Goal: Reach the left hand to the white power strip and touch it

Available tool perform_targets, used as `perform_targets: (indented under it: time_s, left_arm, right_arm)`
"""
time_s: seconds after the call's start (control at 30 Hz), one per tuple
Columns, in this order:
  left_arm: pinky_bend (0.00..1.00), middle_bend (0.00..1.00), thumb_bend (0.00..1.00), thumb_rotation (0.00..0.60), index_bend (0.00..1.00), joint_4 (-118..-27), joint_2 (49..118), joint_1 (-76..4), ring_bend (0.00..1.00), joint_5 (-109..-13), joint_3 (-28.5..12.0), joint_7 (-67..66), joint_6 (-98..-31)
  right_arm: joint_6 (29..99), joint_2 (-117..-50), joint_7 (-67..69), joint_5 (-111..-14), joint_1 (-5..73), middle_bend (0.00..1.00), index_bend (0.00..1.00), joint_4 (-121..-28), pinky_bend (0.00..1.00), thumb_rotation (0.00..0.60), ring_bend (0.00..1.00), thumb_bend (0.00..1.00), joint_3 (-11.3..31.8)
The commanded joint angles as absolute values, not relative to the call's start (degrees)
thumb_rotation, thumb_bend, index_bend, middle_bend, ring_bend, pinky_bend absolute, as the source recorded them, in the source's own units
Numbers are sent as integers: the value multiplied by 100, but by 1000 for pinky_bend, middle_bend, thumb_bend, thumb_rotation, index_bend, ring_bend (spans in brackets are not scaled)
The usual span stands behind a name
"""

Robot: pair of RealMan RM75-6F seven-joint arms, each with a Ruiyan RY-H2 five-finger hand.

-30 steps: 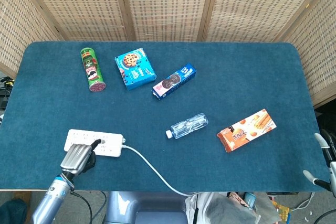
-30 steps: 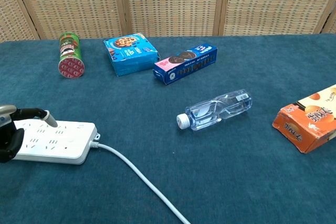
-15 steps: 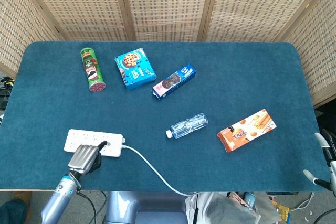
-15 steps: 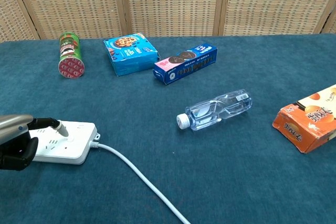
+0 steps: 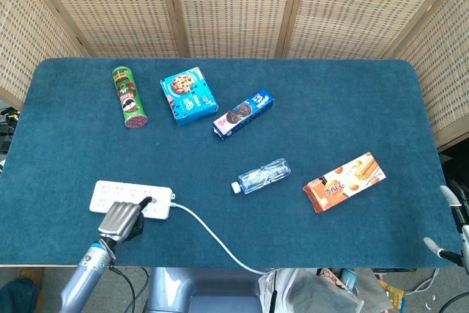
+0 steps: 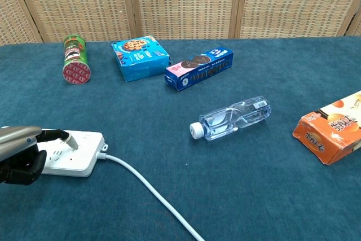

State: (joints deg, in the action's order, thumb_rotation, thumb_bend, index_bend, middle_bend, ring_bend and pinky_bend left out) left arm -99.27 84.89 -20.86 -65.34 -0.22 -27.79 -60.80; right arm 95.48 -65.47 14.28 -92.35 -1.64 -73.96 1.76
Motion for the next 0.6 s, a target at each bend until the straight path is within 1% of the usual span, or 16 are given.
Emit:
perform_targets:
  time_s: [0.03, 0.17, 0.33, 0.4, 0.47, 0.5, 0.53, 0.57, 0.6]
  left_arm:
    - [1000, 1000, 1000, 600, 251, -9891, 8511, -2108, 1000, -6491, 2, -2786, -6053]
    - [1000, 1000, 1000, 600, 251, -9897, 8507, -2107, 1000, -6498, -16, -2689, -6098]
    - [1000, 1000, 1000, 600, 250, -10121, 8281, -1950, 1000, -7057, -85, -2109, -6553]
    - [998, 1000, 968, 600, 250, -10254, 8101, -1874, 1000, -7319, -100, -1856, -6763]
    - [968, 982, 818, 600, 232, -10393, 7877, -1786, 990, -7584, -114, -1557, -6990]
    - [921, 945, 647, 600, 193, -10428, 7806, -1755, 952, -7671, -134, -1446, -7082]
    - [800, 847, 393, 600, 112, -10457, 7710, -1710, 850, -7789, -151, -1279, -7200]
    - [719, 778, 284, 600, 79, -10472, 7614, -1658, 776, -7898, -184, -1094, -7341]
    - [506, 566, 116, 600, 26, -10468, 7543, -1622, 558, -7971, -205, -971, -7439]
  right_arm:
    - [9549, -6546, 1430, -9236, -163, 0, 0, -7398, 0, 600, 0, 0, 176]
    - [9552, -6544, 1435, -9232, -165, 0, 0, -7399, 0, 600, 0, 0, 178]
    - [9544, -6542, 1449, -9229, -162, 0, 0, -7397, 0, 600, 0, 0, 178]
    - [9536, -6542, 1443, -9241, -157, 0, 0, -7402, 0, 600, 0, 0, 170]
    - [9540, -6543, 1429, -9262, -157, 0, 0, -7408, 0, 600, 0, 0, 158]
    - [9544, -6545, 1422, -9267, -158, 0, 0, -7408, 0, 600, 0, 0, 156]
    - [9553, -6546, 1415, -9275, -162, 0, 0, -7412, 0, 600, 0, 0, 152]
    - [9562, -6545, 1412, -9284, -165, 0, 0, -7419, 0, 600, 0, 0, 147]
    - [9566, -6544, 1412, -9287, -168, 0, 0, -7420, 0, 600, 0, 0, 145]
